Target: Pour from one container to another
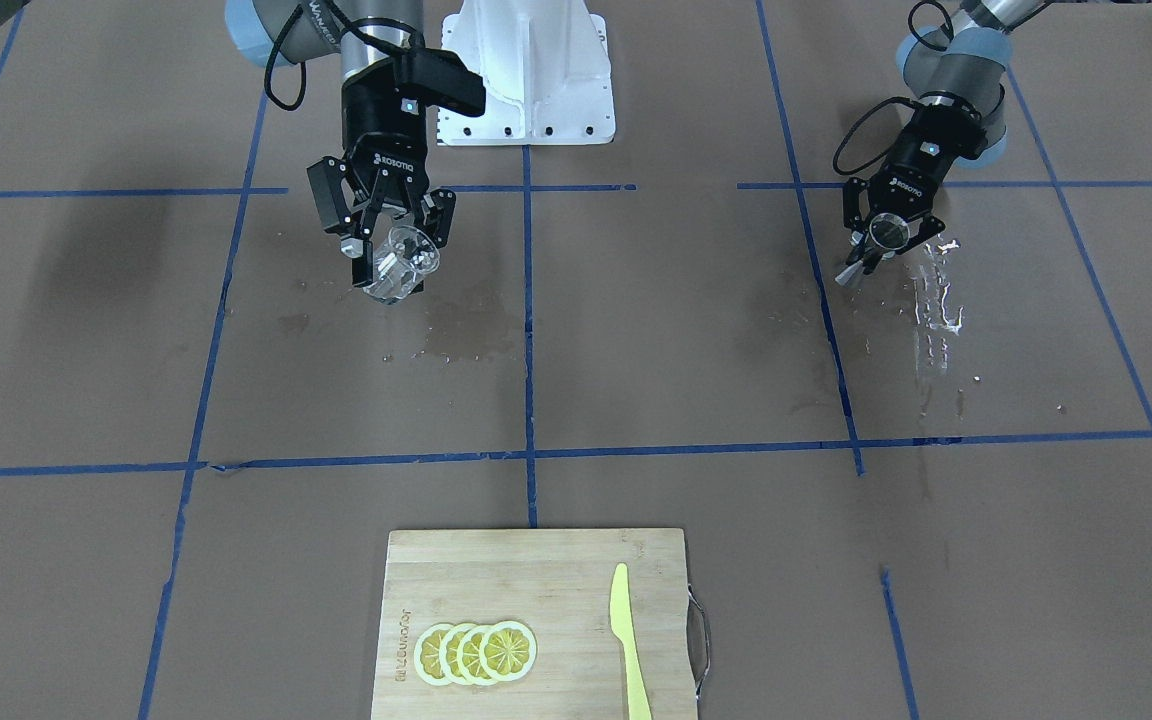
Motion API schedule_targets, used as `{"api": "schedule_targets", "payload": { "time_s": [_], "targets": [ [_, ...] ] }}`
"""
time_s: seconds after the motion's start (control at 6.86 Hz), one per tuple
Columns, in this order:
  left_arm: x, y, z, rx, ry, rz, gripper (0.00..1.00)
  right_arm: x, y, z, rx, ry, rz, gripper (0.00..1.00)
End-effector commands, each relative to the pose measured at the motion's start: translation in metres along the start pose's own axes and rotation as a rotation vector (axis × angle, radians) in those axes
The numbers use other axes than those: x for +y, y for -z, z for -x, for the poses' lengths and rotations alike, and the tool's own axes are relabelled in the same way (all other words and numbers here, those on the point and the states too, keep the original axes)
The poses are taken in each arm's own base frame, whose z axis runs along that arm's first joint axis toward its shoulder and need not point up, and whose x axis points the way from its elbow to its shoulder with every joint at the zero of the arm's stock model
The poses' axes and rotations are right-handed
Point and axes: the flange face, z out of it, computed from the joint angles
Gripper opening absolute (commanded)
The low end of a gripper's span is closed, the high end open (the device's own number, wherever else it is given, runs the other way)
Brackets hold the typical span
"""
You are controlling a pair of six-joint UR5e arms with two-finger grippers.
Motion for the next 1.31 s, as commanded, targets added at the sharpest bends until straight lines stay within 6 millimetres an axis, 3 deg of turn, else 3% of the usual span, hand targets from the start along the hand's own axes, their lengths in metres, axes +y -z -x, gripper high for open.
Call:
{"api": "schedule_targets", "payload": {
  "time_s": [0.0,0.29,1.17],
  "targets": [
    [0.003,-0.003,0.006,-0.023,0.032,0.022,0.0,0.0,0.0,0.0,0.0,-0.001,0.0,0.0],
    [0.004,-0.006,0.014,-0.048,0.024,0.03,0.0,0.0,0.0,0.0,0.0,-0.001,0.0,0.0],
    [0.013,-0.016,0.009,-0.049,0.029,0.03,0.0,0.0,0.0,0.0,0.0,-0.001,0.0,0.0]
  ]
}}
